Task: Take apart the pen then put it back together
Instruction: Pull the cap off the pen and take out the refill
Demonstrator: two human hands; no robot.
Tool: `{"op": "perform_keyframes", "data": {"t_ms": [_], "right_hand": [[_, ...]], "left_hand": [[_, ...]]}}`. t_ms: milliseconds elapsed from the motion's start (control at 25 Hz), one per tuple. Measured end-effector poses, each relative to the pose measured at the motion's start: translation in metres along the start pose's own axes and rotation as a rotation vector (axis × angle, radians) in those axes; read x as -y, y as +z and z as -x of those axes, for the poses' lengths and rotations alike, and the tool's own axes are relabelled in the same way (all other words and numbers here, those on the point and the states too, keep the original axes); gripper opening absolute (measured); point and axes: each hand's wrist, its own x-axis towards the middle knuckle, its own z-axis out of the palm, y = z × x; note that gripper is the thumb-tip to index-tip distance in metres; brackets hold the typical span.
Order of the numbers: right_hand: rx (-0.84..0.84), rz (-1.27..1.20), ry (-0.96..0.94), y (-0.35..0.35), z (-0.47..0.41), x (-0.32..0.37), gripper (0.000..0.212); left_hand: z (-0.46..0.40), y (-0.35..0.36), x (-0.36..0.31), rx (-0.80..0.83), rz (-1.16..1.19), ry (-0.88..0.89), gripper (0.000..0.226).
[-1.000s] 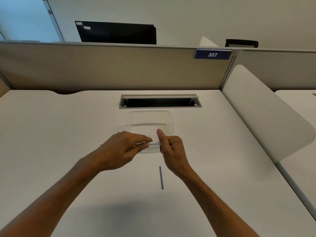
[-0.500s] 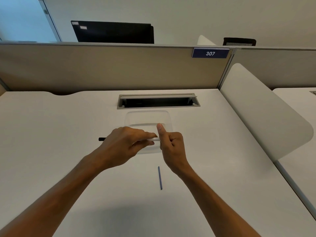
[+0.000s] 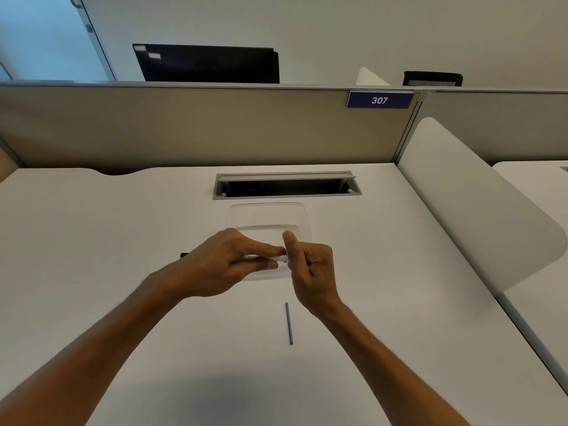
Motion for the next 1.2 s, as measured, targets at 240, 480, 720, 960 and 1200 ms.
{"op": "perform_keyframes", "data": {"t_ms": [240,480,720,960,1200], "right_hand": [[0.02,-0.006,0.164,0.0,0.002,-0.006,0.054],[0.053,-0.017,0.251,0.0,-0.002,-0.003,0.056],[0.092,-0.035,0.235,-0.001,-0.002,-0.004,0.055],[0.097,0.023,0.172,-0.007,-0.005,0.0,0.059],[0.108,0.042,0.132,-0.008,-0.005,0.005,0.056]], "left_hand": [[0.003,0.005,0.0,-0.031,-0.17,-0.008,0.041],[0.004,0.004,-0.005,-0.085,-0.268,0.034,0.038],[0.006,-0.001,-0.009,-0.105,-0.271,0.088,0.049],[0.005,-0.003,-0.005,-0.027,-0.183,0.01,0.038],[0.008,-0.008,-0.004,-0.008,-0.151,-0.014,0.04]]}}
